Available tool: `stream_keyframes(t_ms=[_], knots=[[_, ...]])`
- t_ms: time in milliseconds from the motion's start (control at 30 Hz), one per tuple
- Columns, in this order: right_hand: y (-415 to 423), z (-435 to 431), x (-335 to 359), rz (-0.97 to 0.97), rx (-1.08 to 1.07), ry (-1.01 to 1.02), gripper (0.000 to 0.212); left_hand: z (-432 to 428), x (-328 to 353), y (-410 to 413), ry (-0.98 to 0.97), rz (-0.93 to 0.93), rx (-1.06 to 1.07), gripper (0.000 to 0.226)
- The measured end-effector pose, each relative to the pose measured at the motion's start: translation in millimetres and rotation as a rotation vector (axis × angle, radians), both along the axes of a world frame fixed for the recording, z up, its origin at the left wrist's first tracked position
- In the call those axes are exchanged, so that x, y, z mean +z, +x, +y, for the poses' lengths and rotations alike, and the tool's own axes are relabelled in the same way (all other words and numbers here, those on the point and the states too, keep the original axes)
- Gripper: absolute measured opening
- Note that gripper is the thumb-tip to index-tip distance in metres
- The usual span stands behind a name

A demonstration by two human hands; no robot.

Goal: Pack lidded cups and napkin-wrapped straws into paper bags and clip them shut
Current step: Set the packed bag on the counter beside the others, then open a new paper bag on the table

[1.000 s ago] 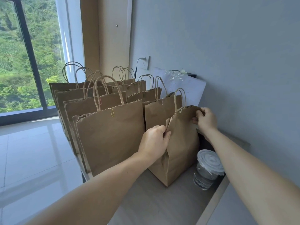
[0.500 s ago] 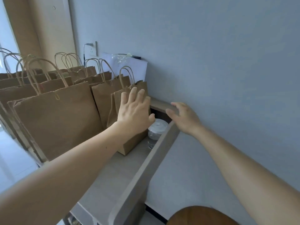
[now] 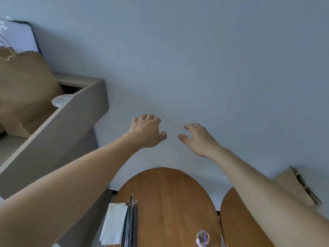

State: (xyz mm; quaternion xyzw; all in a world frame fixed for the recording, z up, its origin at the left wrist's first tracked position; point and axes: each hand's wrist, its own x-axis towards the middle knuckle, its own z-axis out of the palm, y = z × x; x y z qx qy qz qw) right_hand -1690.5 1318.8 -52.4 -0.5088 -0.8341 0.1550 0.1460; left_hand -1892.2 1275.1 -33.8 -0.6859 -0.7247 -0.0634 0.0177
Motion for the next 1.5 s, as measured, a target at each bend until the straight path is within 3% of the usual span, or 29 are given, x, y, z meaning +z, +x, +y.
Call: stream_keyframes(t_ms=[333, 733, 1033, 1167, 1300, 1500], knots=[[137.3, -25.0, -52.3, -0.04, -0.284, -0.14, 0.069, 32.8, -53.0, 139.7, -0.199, -0.04, -0.274, 0.063], [303.5, -30.9, -120.0, -0.059, -0.657, -0.268, 0.063, 76.2, -103.5, 293.1, -0.306, -0.058, -0.518, 0.061], [451.6, 32.7, -178.9, -0.145, -0.734, -0.296, 0.037, 123.0, -156.1, 417.5, -0.425, -0.074, -0.429, 0.063], [503.2, 58.0, -202.9, -0.216, -0.838, -0.293, 0.041, 135.6, -176.2, 461.5, -0.474, -0.103, -0.401, 0.061], [534.2, 81.3, -230.7, -0.227, -0.873, -0.335, 0.047, 144.1, -193.5, 485.7, -0.516, -0.117, -0.357, 0.06], [547.7, 98.1, -259.8, -0.209, -0.798, -0.318, 0.024, 146.9, -207.2, 487.3, -0.563, -0.1, -0.302, 0.061]])
